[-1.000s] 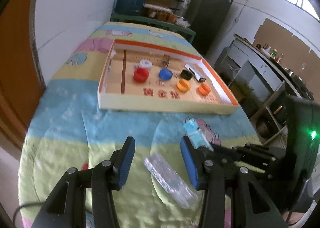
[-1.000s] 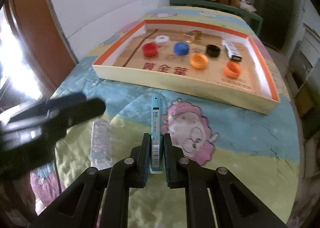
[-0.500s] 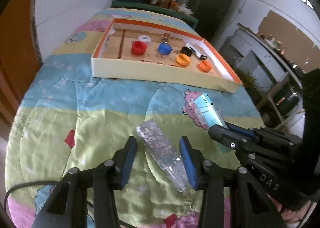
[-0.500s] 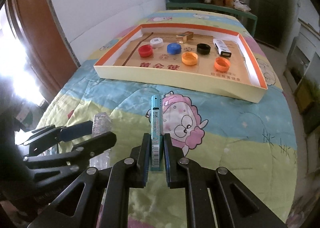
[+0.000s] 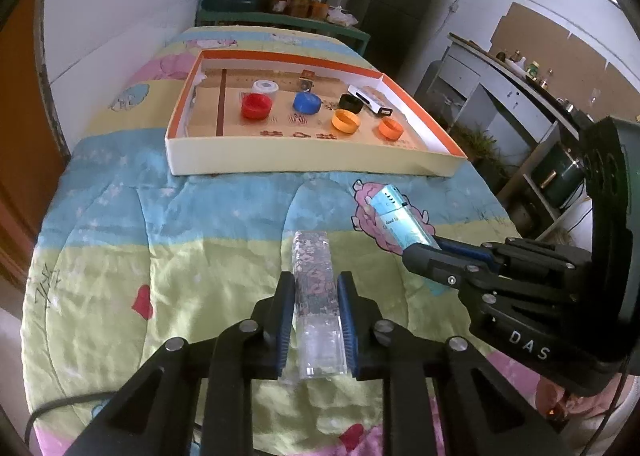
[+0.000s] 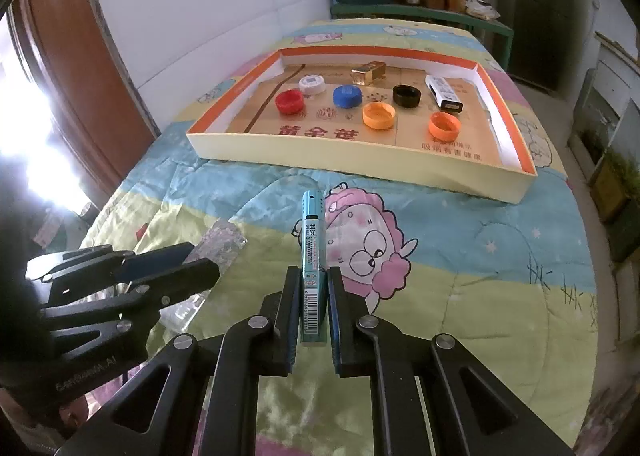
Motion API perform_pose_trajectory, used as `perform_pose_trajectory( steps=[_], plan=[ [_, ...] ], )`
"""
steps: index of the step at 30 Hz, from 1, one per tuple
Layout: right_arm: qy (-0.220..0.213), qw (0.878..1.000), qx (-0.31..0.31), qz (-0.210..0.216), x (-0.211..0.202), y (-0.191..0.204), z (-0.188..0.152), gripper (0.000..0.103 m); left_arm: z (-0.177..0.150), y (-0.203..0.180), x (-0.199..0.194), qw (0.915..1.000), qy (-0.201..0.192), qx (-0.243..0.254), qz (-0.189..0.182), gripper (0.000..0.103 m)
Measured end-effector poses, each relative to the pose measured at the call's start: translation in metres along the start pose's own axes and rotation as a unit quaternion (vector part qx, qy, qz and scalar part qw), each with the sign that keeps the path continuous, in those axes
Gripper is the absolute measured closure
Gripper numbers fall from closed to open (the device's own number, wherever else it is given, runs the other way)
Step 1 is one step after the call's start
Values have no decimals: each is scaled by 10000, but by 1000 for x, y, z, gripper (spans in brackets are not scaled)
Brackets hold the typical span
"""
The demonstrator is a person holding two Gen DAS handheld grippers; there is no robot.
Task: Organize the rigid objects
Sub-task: 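Carry the clear case with left tool while right tool carries the teal pen into the tray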
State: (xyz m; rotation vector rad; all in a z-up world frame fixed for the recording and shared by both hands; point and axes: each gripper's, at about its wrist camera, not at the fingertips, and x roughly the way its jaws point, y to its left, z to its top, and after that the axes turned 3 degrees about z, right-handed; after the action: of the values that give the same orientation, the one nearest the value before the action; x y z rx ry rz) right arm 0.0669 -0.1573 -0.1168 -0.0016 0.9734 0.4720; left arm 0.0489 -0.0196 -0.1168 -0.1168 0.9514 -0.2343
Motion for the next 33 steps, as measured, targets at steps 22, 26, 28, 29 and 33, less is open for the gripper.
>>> perform_pose_trajectory(
  steps=[22,26,28,29,33],
  plan=[
    [53,10000,3,47,5,0,3,90,2,-14,16,9970,86,579,514,83],
    [20,10000,-7,45,3,1,6,90,6,-14,13,9973,38,561,463,83],
    [-27,10000,6,42,0,0,8,90,9,-14,11,9975,6,552,449,83],
    [-60,10000,21,44,-2,0,9,90,11,-13,9,9976,-19,534,431,83],
    [-160,9998,56,50,-8,-2,16,90,21,-9,2,9980,-143,477,397,83]
  ],
)
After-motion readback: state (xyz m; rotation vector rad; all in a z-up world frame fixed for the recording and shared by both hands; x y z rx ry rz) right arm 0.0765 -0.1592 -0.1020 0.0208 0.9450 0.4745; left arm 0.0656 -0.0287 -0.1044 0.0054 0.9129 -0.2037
